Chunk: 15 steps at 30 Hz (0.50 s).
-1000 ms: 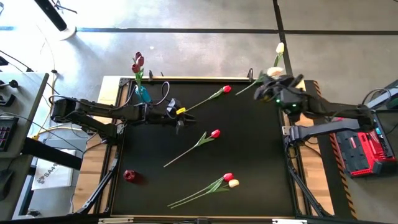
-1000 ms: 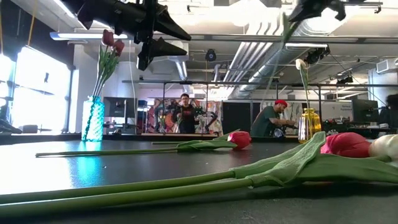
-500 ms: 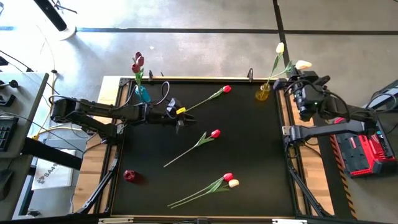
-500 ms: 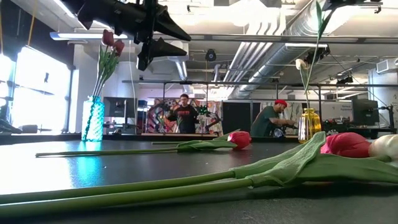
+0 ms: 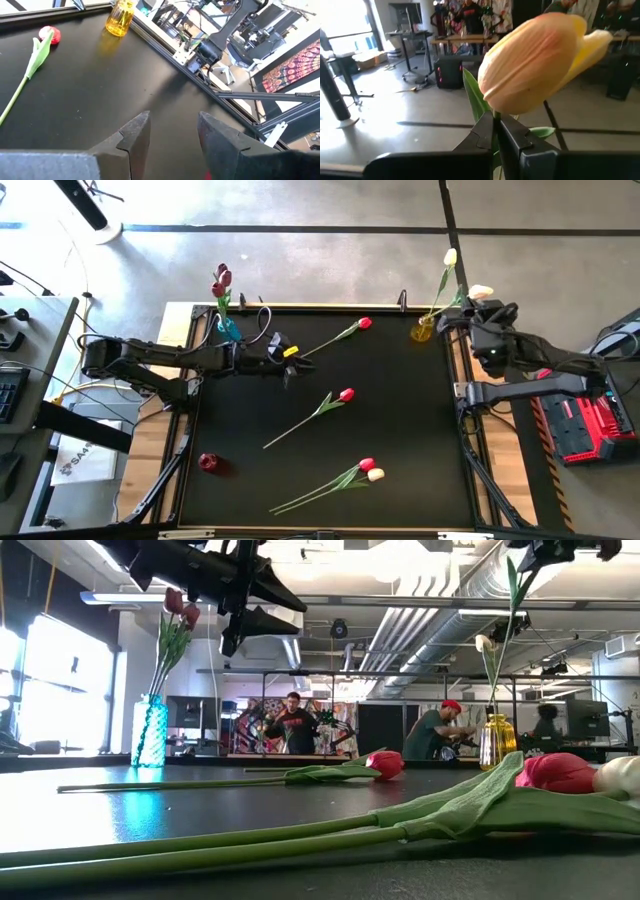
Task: Sort flowers into vase by color
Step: Put the center yellow flower into the yellow vase
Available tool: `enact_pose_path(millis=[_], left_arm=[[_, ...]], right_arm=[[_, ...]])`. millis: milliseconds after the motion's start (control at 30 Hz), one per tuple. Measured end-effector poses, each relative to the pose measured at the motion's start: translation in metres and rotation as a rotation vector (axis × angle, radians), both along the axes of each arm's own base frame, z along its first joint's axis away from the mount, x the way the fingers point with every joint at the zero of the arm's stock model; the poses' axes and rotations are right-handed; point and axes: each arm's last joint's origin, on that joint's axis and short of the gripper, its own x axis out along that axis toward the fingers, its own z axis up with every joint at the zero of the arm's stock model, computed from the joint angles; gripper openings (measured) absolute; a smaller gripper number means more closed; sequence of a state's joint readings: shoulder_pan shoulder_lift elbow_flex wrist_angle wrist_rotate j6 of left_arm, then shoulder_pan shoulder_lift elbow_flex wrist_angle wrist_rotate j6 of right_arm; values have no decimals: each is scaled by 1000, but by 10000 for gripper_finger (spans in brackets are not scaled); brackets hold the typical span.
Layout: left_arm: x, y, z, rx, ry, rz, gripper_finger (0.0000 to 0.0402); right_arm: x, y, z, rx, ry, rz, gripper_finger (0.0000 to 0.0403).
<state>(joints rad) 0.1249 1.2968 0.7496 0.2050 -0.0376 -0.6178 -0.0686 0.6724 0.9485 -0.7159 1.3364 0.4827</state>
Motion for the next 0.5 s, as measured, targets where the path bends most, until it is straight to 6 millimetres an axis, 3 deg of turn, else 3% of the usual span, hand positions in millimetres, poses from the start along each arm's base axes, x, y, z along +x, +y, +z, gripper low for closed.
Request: enact_pose_path(millis=[233,500], left_arm=[[0,0,0,1,0,3,152],[0,0,0,-6,-1,14,152]], right_arm=[[-9,-11,-16,137,29,-23,0],[-3,-18,-9,185,-14,93,0]])
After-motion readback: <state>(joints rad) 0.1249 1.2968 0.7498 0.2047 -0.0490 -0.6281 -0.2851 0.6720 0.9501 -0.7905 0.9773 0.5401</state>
